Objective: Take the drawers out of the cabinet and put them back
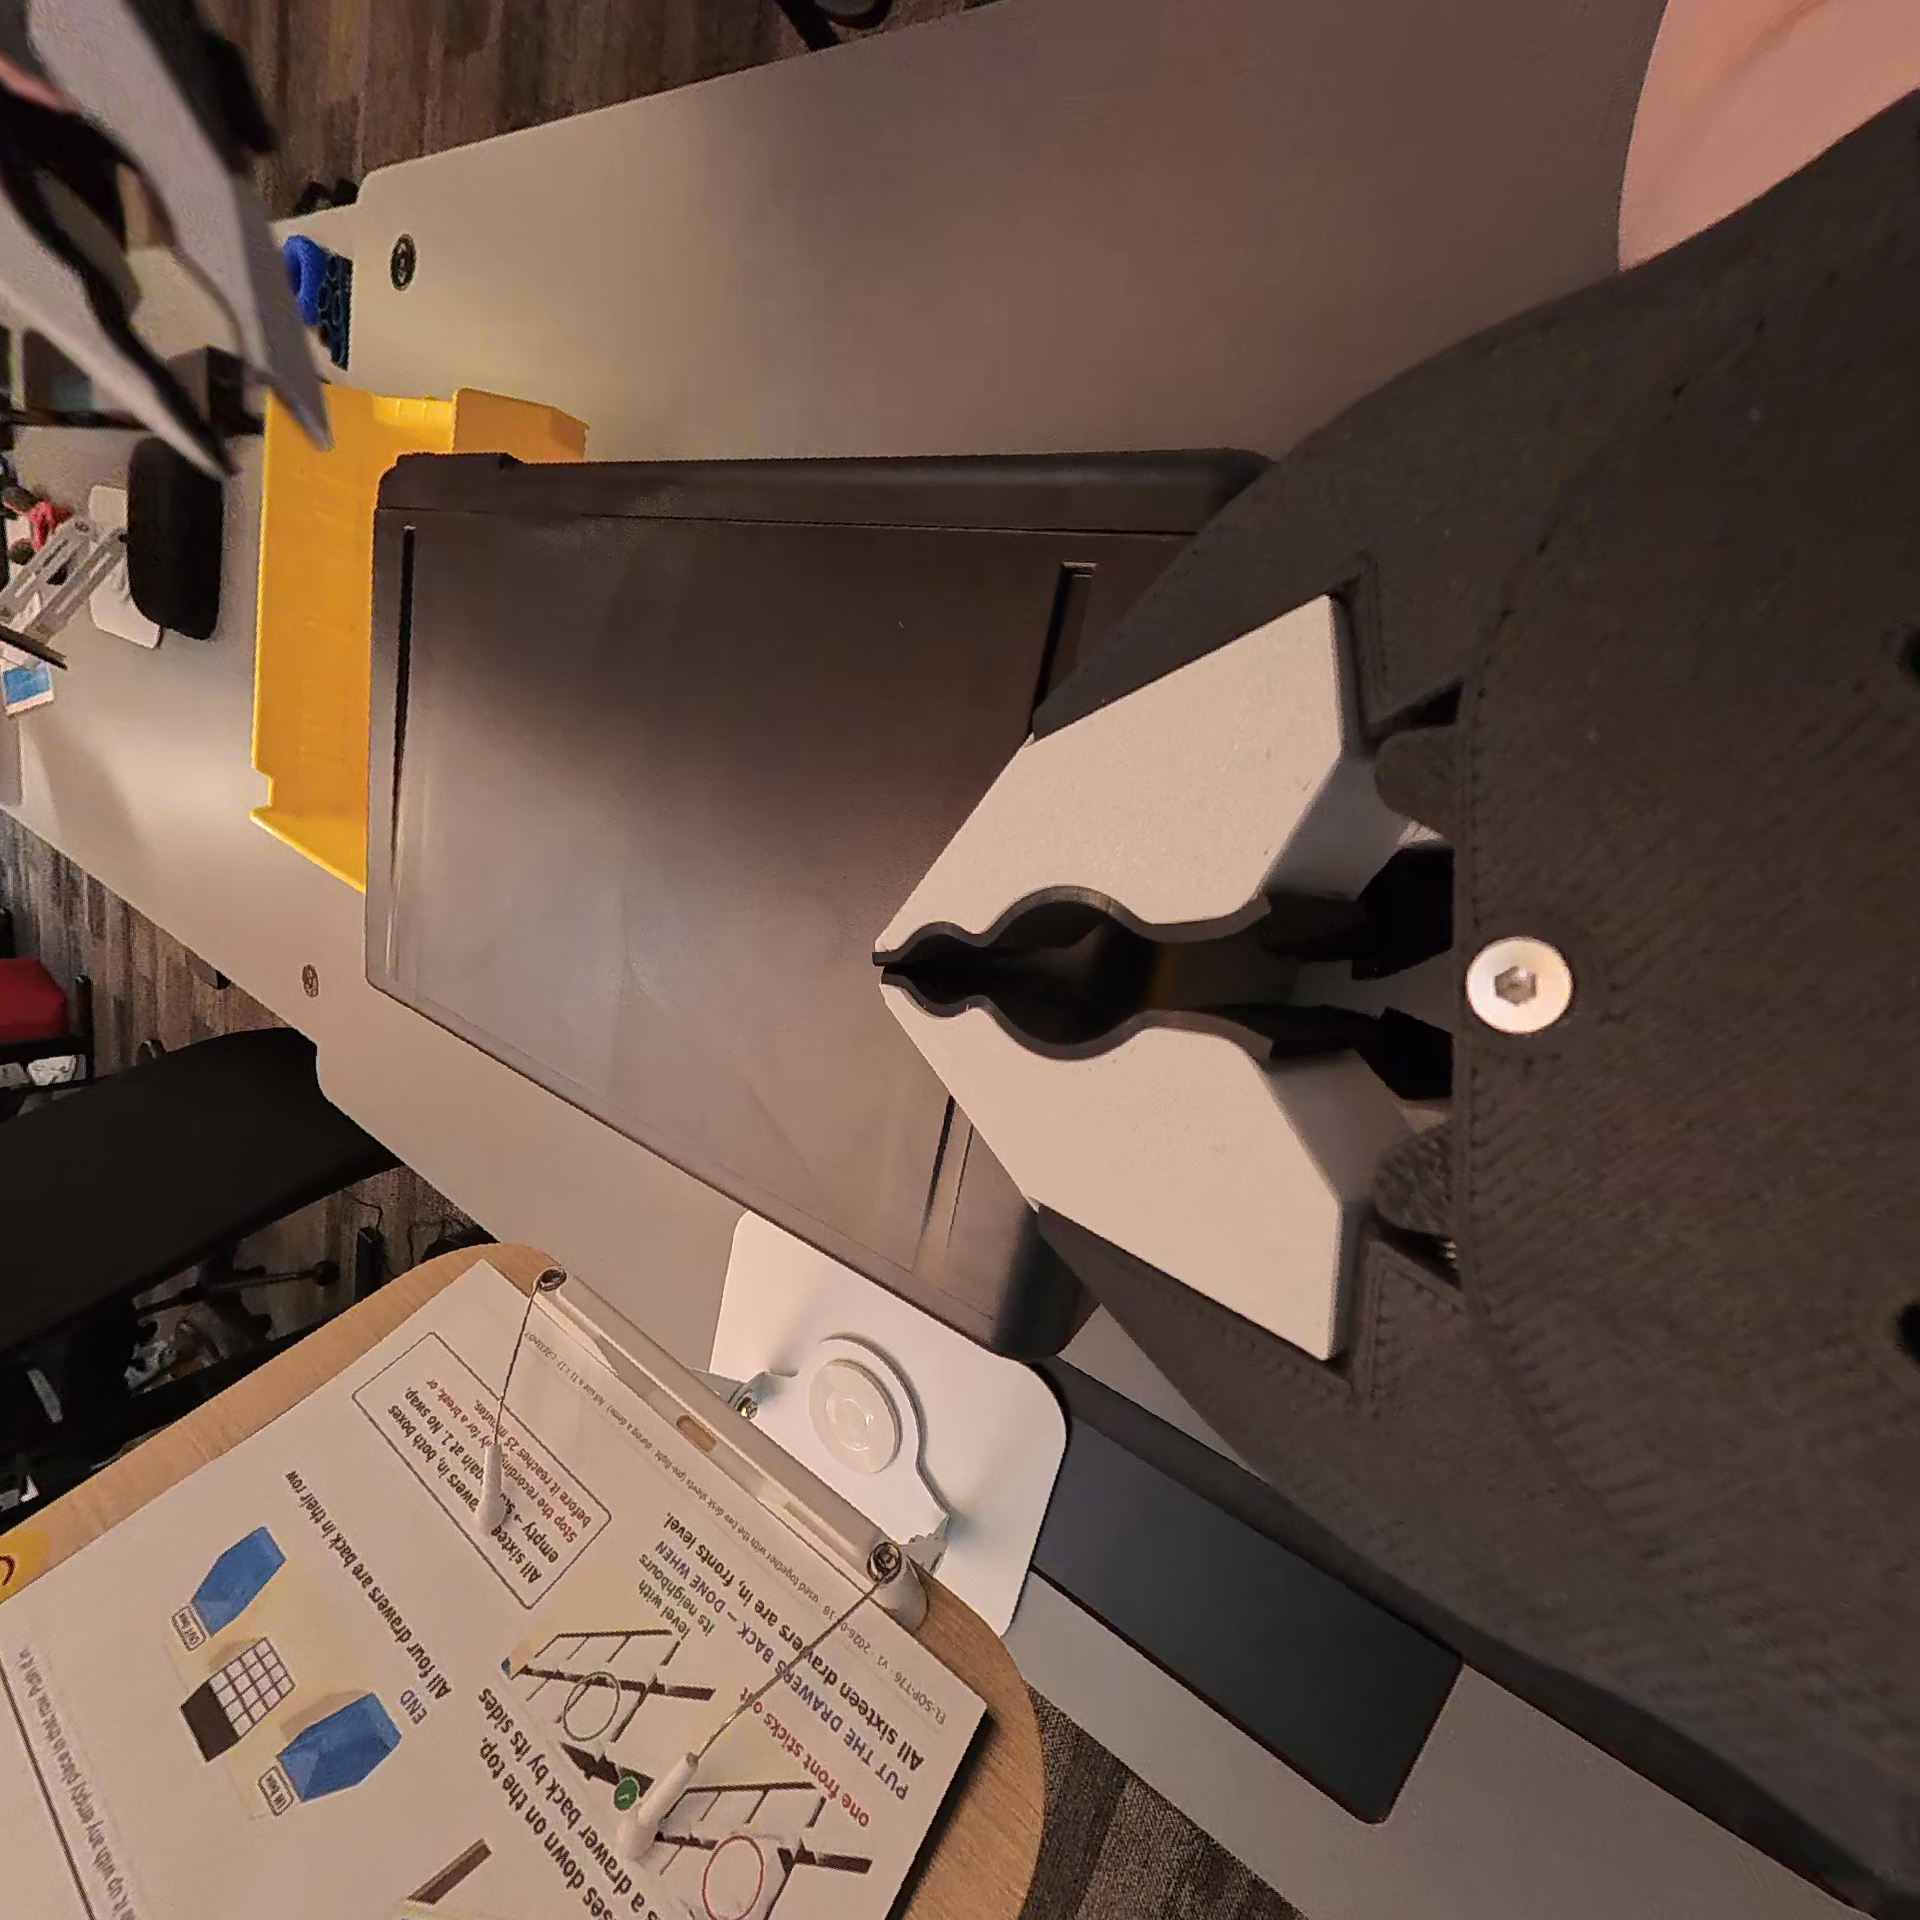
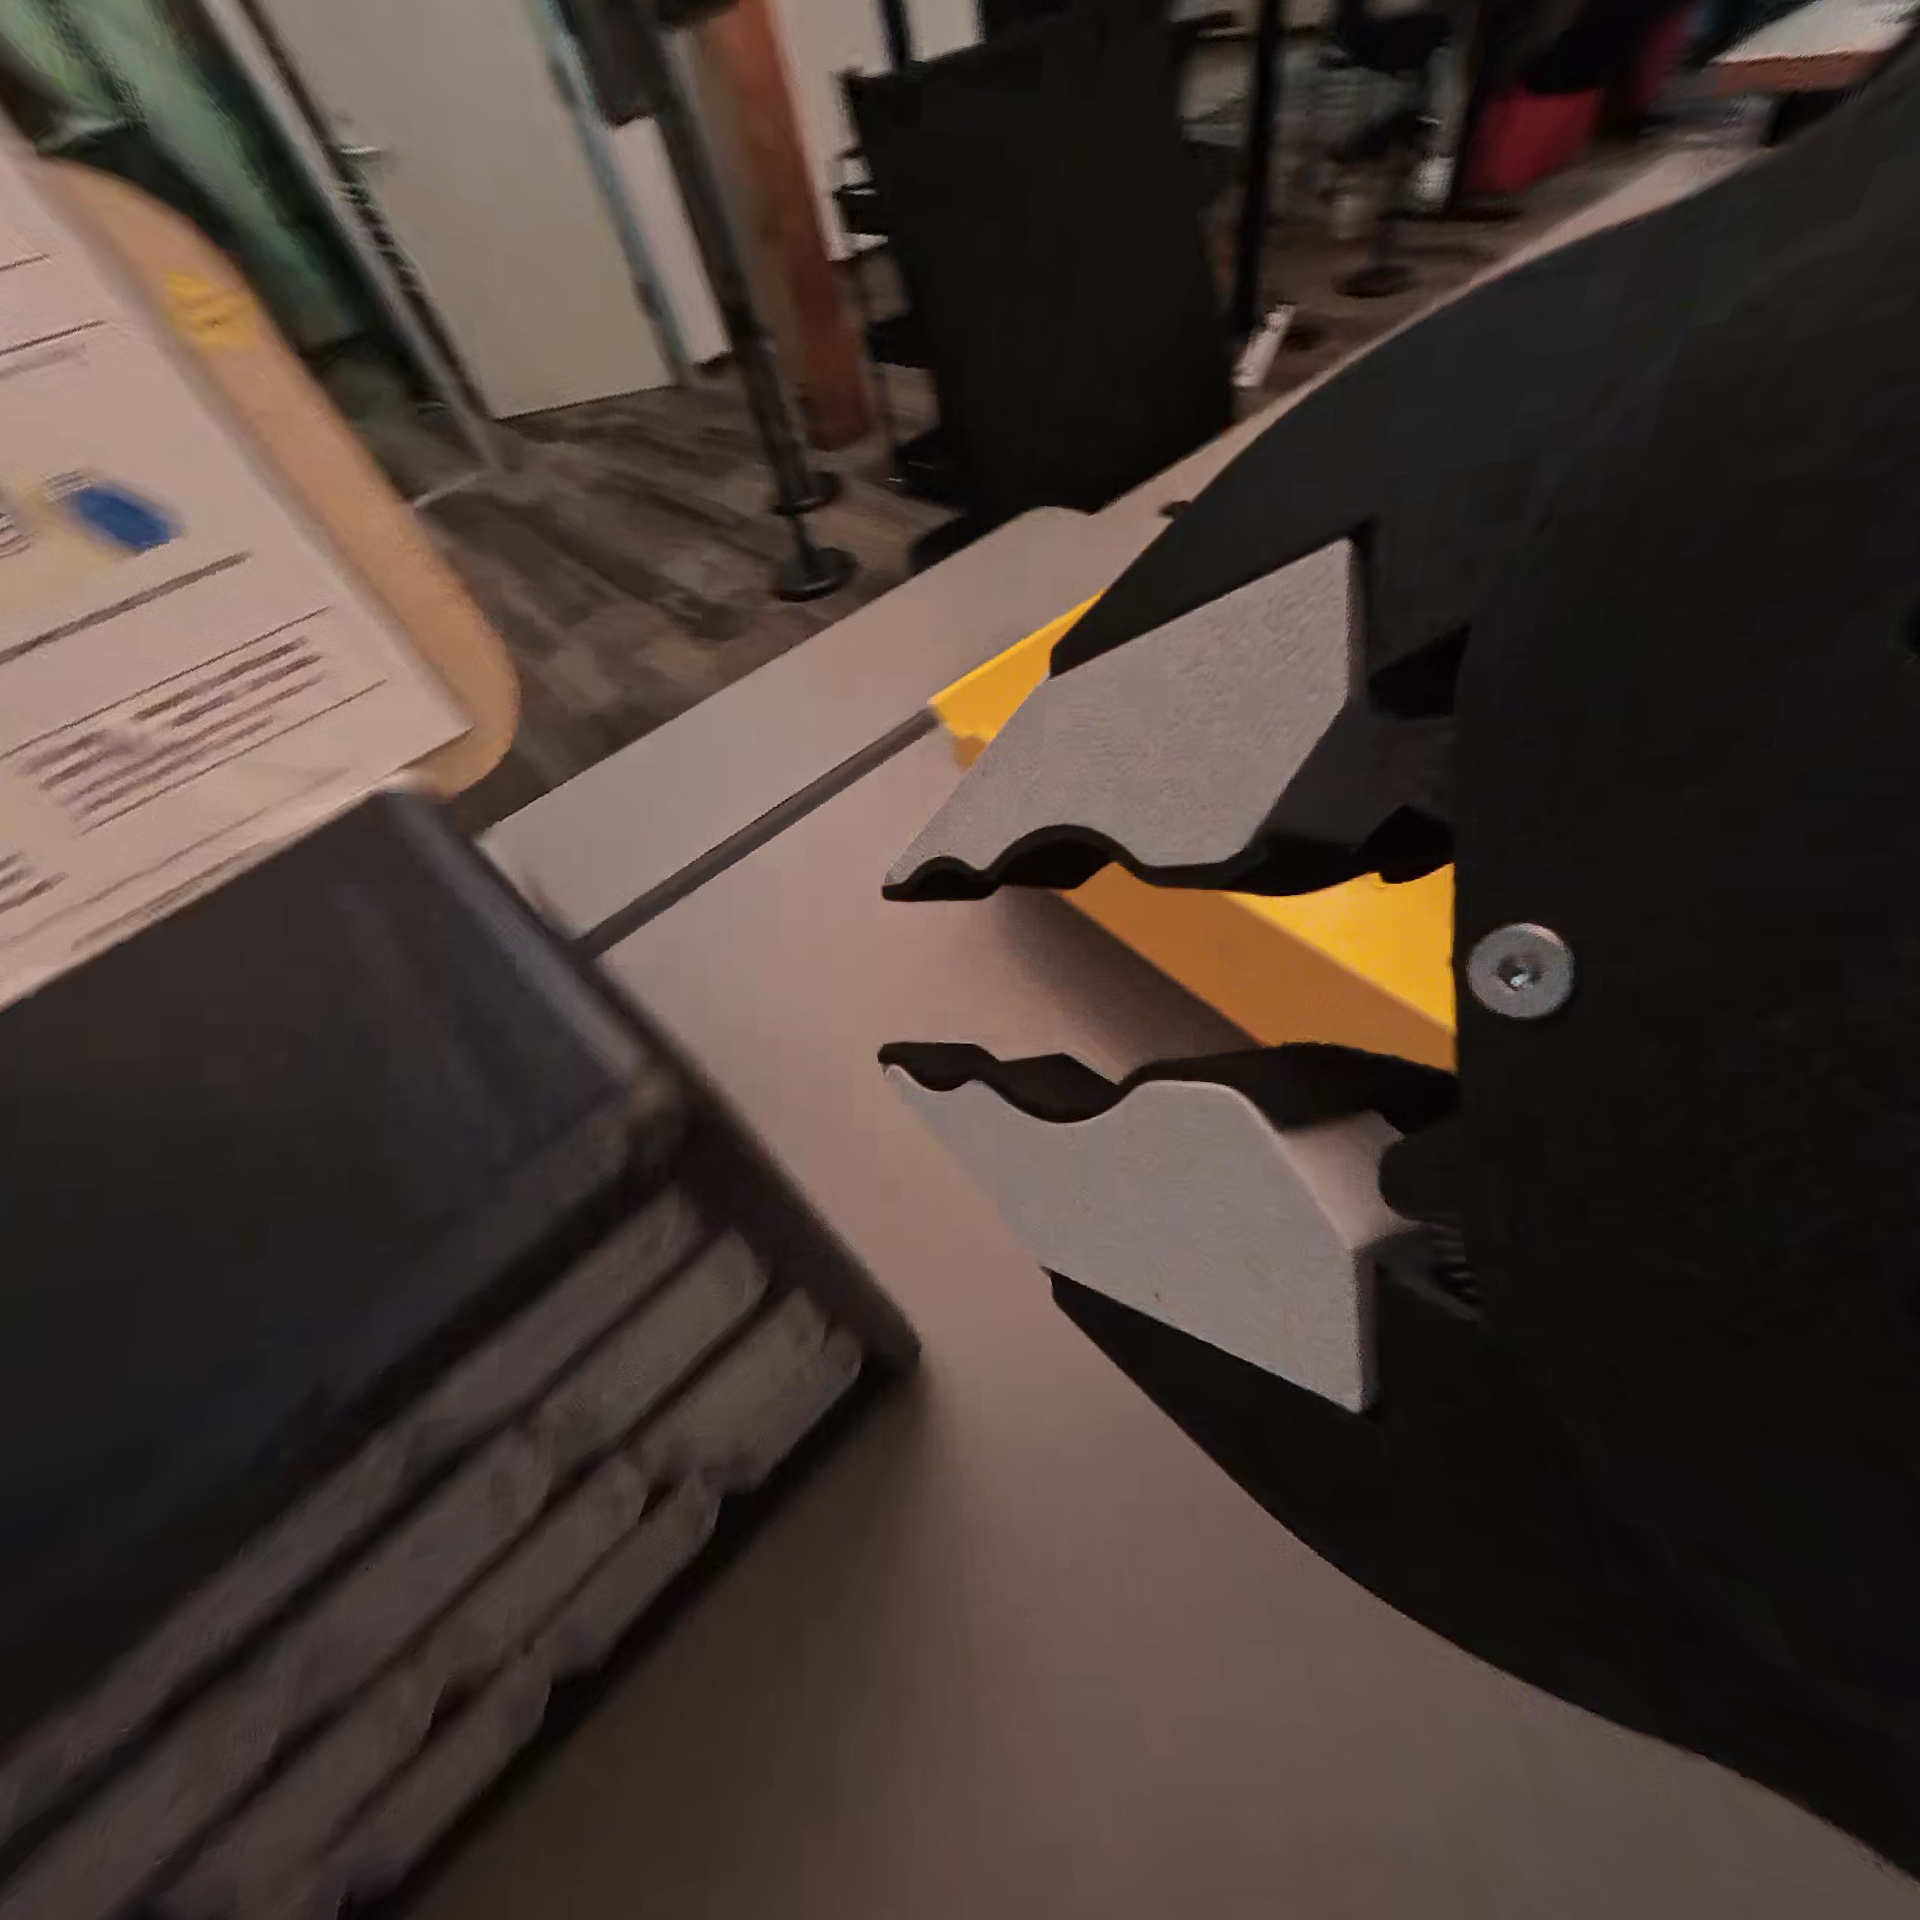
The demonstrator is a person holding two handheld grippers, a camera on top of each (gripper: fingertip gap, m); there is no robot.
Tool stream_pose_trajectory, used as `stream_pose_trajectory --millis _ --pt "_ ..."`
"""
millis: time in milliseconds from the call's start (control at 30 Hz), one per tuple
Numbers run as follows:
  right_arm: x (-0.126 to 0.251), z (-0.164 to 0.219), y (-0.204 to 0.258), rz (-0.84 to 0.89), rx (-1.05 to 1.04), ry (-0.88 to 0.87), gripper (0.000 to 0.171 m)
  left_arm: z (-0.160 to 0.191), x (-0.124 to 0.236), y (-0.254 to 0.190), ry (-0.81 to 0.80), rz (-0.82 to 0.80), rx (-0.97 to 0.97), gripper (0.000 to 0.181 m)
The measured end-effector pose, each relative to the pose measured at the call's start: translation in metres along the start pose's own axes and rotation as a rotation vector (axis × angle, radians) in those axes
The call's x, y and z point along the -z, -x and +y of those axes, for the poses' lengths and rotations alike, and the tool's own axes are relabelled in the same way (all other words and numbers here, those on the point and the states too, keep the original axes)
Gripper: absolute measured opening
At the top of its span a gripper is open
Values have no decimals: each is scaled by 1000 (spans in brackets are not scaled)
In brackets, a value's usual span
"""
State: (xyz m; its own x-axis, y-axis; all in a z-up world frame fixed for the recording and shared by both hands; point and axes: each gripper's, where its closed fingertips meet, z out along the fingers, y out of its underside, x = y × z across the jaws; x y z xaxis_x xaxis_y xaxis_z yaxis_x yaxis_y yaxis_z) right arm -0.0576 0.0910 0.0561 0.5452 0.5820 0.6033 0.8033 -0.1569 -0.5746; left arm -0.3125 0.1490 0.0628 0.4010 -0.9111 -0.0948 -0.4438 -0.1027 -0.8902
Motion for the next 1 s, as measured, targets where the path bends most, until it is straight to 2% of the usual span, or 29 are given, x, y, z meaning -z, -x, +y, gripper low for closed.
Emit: stream_pose_trajectory --millis 200,300,400,467,700,1000 --pt "-4 -54 98 -21 257 -257 26 0 0 0 -3 2 0 0" --pt "-20 -68 138 88 354 -375 26 0 0 0 -3 3 -3 0" --pt "-40 -78 164 278 510 -432 26 0 0 0 -3 3 -4 0" --pt "-53 -84 180 315 558 -467 26 0 0 0 -3 3 -5 0" --pt "-91 -90 191 402 649 -440 19 0 0 0 -7 8 -3 0" --pt "-100 -99 195 496 764 -456 15 0 0 0 -8 12 -10 0"
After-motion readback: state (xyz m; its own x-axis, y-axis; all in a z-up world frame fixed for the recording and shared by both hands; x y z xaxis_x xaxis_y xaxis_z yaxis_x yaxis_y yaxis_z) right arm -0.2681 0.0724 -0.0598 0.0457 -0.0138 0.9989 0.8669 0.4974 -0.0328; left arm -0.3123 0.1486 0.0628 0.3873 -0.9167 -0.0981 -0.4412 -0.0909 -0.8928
